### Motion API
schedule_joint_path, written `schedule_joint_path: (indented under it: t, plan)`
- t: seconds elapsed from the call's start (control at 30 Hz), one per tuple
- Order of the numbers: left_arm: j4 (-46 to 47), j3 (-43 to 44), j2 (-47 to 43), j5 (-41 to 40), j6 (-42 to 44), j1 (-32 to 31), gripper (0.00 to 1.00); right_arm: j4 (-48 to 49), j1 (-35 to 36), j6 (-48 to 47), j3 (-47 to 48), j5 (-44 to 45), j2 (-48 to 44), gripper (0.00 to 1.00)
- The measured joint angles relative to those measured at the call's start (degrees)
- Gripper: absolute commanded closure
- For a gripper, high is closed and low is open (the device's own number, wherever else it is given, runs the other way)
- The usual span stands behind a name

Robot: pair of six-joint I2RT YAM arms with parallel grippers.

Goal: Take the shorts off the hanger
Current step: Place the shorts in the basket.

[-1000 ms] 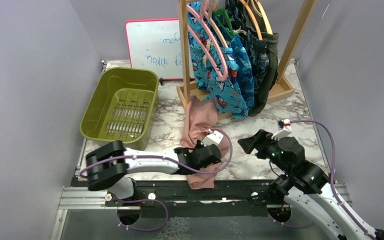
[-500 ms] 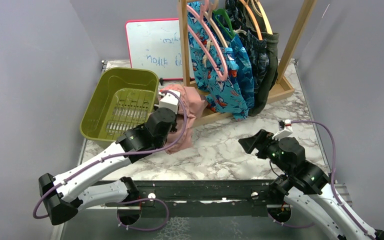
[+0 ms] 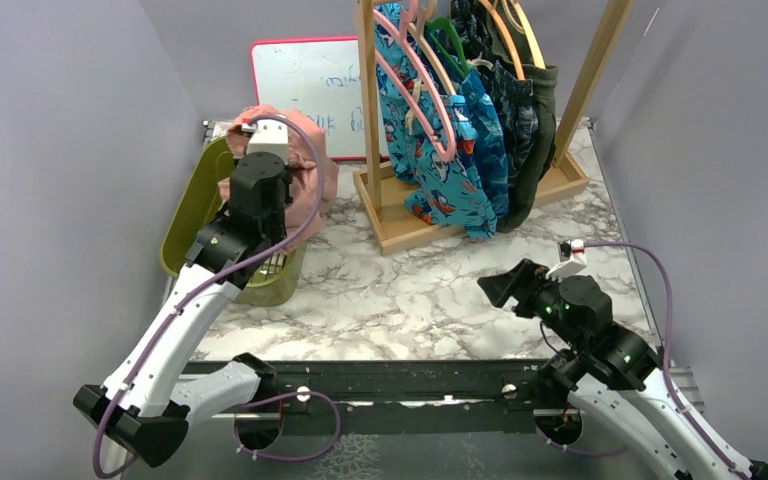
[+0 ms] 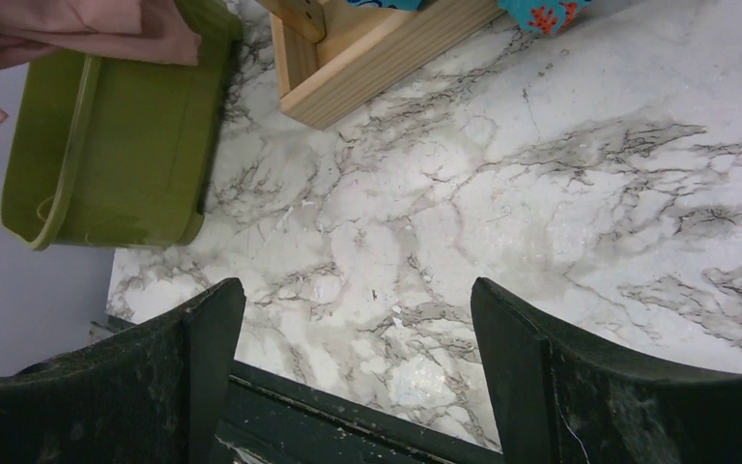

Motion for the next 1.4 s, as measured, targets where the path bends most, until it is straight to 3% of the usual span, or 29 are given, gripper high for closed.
schedule_joint_path:
  t: [0.5,0.67,0.83,1.07,1.27,1.33,1.4]
  plan:
    - [0.1,10.3,2.5,0.9,5.4,13.0,1.0,0.0,0.0,0.0,-0.1,0.0,-0.3,0.11]
    - [1.6,5.0,3.2,3.5,4.2,15.8,1.0,0.0,0.0,-0.2,-0.1,0.0,-0.2,0.11]
    - [2.0,-3.2,9.3,11.8,1.3,22.8,1.0,0.1,0.0,-0.5,-0.1,0.0,0.1,0.11]
    - [3.6,-4.4,18.6,19.7,-2.2,27.6,0.99,0.1,0.0,-0.5,-0.1,0.0,0.2,0.11]
    - [6.5,-1.8,24.8,25.0,-3.5,28.0,0.93,0.5,0.0,-0.6,-0.3,0.0,0.5,0.11]
    - [7.4,-1.0,27.4,26.9,-4.2,28.4,0.76,0.5,0.0,-0.6,-0.4,0.0,0.7,0.11]
    - [7.9,-0.7,30.4,28.3,-4.8,28.8,0.65,0.5,0.0,-0.9,-0.4,0.0,0.7,0.11]
